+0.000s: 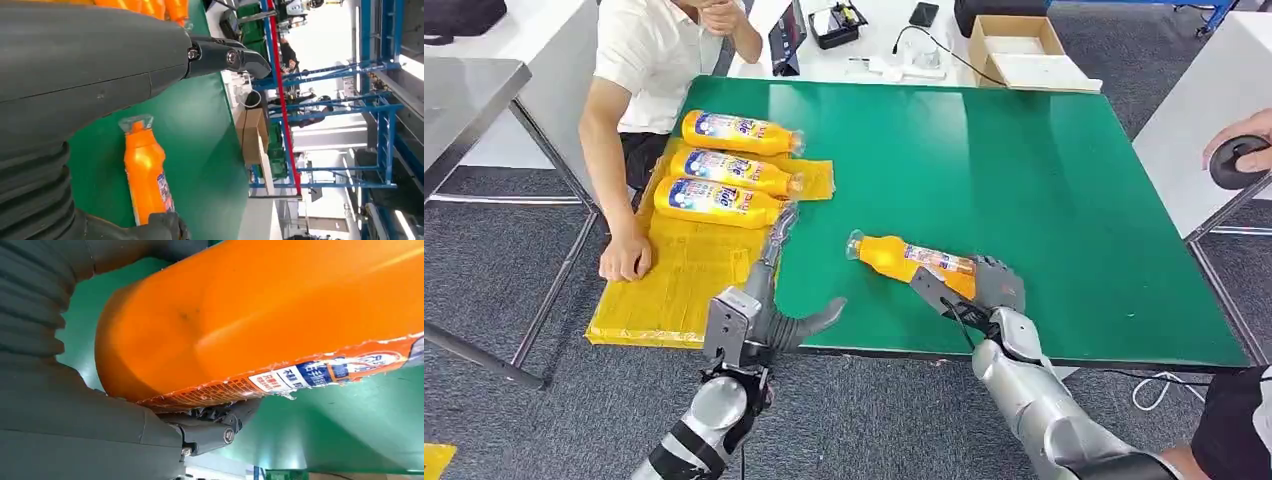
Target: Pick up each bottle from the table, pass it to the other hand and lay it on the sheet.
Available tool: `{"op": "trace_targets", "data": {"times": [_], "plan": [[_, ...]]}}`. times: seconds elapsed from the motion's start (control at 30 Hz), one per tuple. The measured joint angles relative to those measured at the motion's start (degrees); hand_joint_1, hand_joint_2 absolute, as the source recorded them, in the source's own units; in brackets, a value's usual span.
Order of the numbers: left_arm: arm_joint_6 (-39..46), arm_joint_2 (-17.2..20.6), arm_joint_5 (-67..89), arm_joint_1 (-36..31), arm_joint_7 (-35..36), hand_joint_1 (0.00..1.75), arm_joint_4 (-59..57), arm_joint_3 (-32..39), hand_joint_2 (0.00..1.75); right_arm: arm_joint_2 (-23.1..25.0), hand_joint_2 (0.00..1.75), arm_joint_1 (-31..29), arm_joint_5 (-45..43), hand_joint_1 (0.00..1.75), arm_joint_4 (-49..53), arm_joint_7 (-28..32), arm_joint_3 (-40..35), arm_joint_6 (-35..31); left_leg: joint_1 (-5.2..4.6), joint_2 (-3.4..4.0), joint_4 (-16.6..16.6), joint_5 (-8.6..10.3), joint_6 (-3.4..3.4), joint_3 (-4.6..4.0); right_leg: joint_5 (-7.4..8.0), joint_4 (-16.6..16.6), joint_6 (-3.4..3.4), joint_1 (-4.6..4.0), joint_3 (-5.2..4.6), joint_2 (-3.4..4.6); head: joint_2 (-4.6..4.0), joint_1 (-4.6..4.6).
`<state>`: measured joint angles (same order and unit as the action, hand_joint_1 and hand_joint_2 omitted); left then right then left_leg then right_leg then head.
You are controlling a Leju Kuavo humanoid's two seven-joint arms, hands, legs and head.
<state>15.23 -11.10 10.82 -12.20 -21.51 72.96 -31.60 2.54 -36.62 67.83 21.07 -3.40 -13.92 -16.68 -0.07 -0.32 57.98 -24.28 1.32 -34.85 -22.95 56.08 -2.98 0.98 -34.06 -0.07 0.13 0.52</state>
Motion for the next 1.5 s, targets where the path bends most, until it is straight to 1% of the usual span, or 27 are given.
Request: {"op": "trace_targets", "data": {"times": [0.1, 0.2, 0.33, 0.47, 0.7, 0.97, 1.1, 1.3, 1.5], "plan": [[0.8, 0.0, -0.7, 0.8, -0.8, 0.00, 0.5, 0.0, 1.75, 0.2, 1.75, 0.5, -4.9, 1.75, 0.0, 6.1, 2.1, -0.1, 0.00, 0.05, 0.0, -0.04, -0.02, 0.11, 0.00, 0.0, 0.00, -0.01, 0.08, 0.03, 0.00, -0.02], [1.4, 0.0, -1.4, 1.1, -1.4, 0.00, 0.9, 0.0, 1.75, 0.5, 1.75, 1.0, -8.3, 1.75, 0.1, 10.0, 3.9, -0.1, 0.01, 0.15, 0.0, -0.09, -0.05, 0.20, 0.00, 0.0, 0.00, -0.02, 0.10, 0.08, 0.00, -0.02], [1.7, 0.0, -4.8, 2.1, -2.0, 0.00, 2.1, 0.0, 1.75, 2.0, 1.75, 2.6, -16.3, 1.75, 0.9, 18.3, 7.3, -1.0, 0.04, 0.14, 0.0, -0.08, -0.06, 0.21, 0.00, 0.0, 0.01, -0.04, 0.10, 0.08, 0.00, 0.00], [-3.9, 0.0, -15.1, 3.5, 1.3, 0.00, 3.3, 0.3, 1.75, 4.0, 1.75, 5.6, -24.4, 1.75, 4.5, 23.9, 9.3, -3.0, 0.07, 0.10, 0.0, -0.05, -0.07, 0.10, 0.00, 0.0, 0.01, -0.05, 0.05, 0.06, 0.00, 0.00], [-5.3, 0.0, -17.3, 4.6, 2.2, 0.00, 4.2, 0.9, 1.75, 5.4, 1.75, 8.5, -26.4, 1.75, 8.8, 24.9, 10.0, -3.1, 0.03, 0.06, 0.0, -0.05, -0.06, -0.16, 0.00, 0.0, 0.00, -0.01, -0.16, 0.05, 0.00, -0.02], [-5.3, 0.1, -17.3, 4.8, 2.2, 0.00, 4.5, 1.0, 1.75, 5.7, 1.75, 9.2, -26.6, 1.75, 10.0, 25.0, 10.1, -3.1, 0.01, 0.06, 0.0, -0.05, -0.06, -0.26, 0.00, 0.0, 0.00, -0.01, -0.27, 0.05, 0.00, 0.00], [-6.7, 0.1, -21.1, 5.1, 3.2, 0.00, 4.5, 1.2, 1.75, 6.2, 1.75, 10.8, -31.6, 1.75, 12.1, 28.0, 10.1, -4.0, 0.03, 0.04, 0.0, -0.05, -0.06, -0.32, 0.00, 0.0, 0.00, -0.02, -0.31, 0.04, 0.00, 0.00], [-8.2, 0.3, -26.1, 6.3, 3.3, 0.00, 5.7, 1.6, 1.75, 7.5, 1.75, 15.6, -39.2, 1.75, 20.6, 29.7, 8.3, -5.4, 0.03, 0.05, 0.0, -0.05, -0.06, -0.52, -0.01, 0.0, 0.00, -0.02, -0.53, 0.04, 0.00, 0.02], [-11.8, 0.8, -30.5, 7.1, 6.4, 0.00, 6.4, 1.7, 1.75, 8.1, 1.75, 18.6, -42.3, 1.75, 26.4, 30.3, 4.1, -2.9, 0.03, 0.04, 0.0, -0.05, -0.06, -0.60, -0.02, 0.0, 0.01, -0.01, -0.60, 0.04, 0.00, 0.00]]}}
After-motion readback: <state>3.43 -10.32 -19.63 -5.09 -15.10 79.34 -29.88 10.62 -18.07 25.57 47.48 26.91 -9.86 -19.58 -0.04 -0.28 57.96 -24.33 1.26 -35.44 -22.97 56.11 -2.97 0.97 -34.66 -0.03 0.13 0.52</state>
